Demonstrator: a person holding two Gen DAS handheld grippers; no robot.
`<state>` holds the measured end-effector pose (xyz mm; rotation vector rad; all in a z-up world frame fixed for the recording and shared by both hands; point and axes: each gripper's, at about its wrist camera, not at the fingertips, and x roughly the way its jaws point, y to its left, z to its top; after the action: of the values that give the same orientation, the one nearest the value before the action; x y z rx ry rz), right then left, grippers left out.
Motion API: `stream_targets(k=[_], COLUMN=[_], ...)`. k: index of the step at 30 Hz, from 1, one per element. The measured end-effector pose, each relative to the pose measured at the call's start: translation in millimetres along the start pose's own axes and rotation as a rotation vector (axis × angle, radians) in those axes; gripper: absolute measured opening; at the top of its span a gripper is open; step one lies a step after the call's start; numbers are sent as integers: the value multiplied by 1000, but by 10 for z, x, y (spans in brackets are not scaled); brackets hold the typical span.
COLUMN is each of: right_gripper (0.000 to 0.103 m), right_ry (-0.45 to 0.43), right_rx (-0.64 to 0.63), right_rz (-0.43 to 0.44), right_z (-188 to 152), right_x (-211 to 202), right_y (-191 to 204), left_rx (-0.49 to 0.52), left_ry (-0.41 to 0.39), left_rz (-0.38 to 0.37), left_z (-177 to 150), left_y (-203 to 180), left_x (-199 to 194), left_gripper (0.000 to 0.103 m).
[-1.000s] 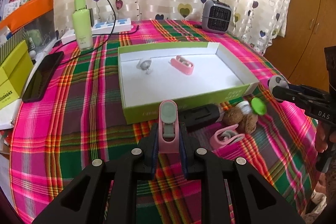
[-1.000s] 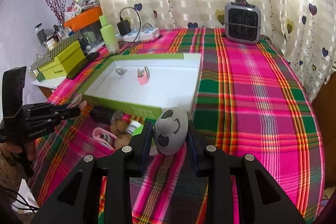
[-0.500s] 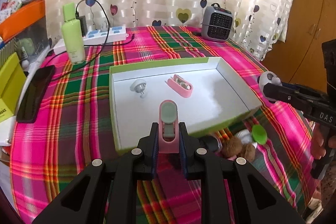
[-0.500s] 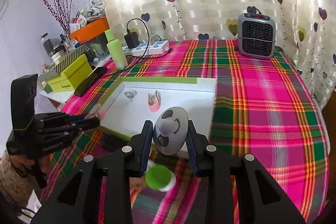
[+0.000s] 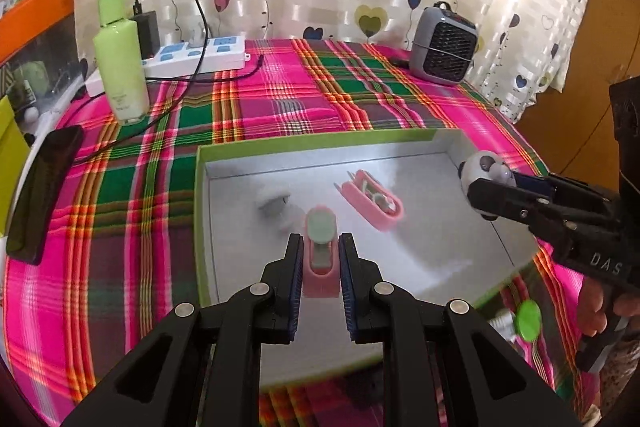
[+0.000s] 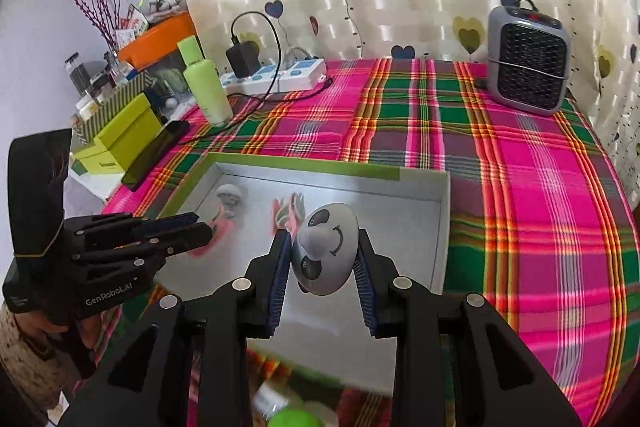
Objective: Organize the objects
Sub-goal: 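Carry the pink clip and panda gadget into the box and open both tools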
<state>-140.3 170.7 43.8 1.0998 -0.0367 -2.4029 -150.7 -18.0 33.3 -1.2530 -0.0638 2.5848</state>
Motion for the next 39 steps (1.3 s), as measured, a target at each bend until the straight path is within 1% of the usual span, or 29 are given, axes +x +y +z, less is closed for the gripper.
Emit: stream_targets(k=[2,4,14,20,24,27,31,34,38,39], right_gripper=[32,32,32,32,32,32,33,35,44,45], right_ry=[17,31,94,125,149,156,157,157,137,135], right_rx=[-10,-16,-34,-45,-50,-57,-60,-62,-61,-64], right_rz=[-6,-8,-5,-4,-18,-24,-30,-39,-35,-33], right_z=[54,91,191,215,215,207,202,199,204,205], right_x=[93,167,455,553,617,639,652,655,623,615], right_y=[-13,-28,-52,-53,-65,-59,-52,-48,-47,-38], left_rx=[2,0,14,7,8,9,17,31,35,37], left_ry=[5,15,39,42,43,42,44,46,48,48], left_rz=[2,-14,16,18,19,19,23,30,33,33], left_z=[44,68,122,133,137,144,149,147,149,148], left_y=[0,-3,-25,-14,-16,-21,-40,-64,-75,-77], left_x=[59,129,318,362,370,379,386,390,390,389], left_gripper=[16,16,16,16,17,20,29,31,32,33])
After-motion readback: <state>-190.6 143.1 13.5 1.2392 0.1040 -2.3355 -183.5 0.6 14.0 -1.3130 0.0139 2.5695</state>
